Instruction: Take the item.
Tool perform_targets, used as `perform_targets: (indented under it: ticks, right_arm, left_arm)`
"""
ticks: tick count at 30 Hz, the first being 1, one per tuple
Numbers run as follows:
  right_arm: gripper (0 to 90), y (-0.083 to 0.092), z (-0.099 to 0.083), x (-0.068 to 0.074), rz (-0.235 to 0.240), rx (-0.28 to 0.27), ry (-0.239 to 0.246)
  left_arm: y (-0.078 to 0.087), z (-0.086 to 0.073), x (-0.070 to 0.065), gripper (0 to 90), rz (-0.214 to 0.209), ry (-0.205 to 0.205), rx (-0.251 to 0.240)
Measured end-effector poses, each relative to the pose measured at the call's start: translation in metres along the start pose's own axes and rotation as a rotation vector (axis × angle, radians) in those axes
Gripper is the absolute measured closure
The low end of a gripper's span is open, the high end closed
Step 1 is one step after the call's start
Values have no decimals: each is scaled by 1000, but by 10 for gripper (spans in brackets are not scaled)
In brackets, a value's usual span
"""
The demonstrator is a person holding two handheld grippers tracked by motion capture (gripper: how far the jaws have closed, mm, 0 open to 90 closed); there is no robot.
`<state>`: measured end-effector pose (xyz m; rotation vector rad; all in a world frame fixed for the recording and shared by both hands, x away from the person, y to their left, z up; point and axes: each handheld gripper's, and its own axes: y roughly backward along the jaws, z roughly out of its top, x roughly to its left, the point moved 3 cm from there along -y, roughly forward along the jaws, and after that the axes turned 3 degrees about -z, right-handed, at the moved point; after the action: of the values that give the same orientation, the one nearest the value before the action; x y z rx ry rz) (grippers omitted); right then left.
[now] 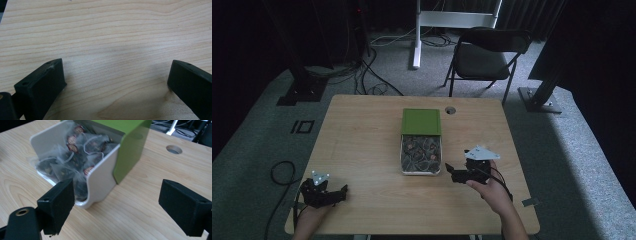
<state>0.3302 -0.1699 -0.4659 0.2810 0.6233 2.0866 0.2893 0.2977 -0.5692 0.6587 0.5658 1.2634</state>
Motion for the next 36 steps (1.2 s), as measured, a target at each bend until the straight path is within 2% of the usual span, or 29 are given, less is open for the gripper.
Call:
perform_targets:
  ticks: [18,29,36]
  right_arm:
    - [134,-18,23,26,54,-8,47]
    - [135,-27,28,37,74,-3,65]
    - [137,-36,34,49,99,-1,90]
  left_arm:
    - [0,0,0,16,0,0,0]
    - [0,0,0,16,0,0,0]
    - [0,0,0,16,0,0,0]
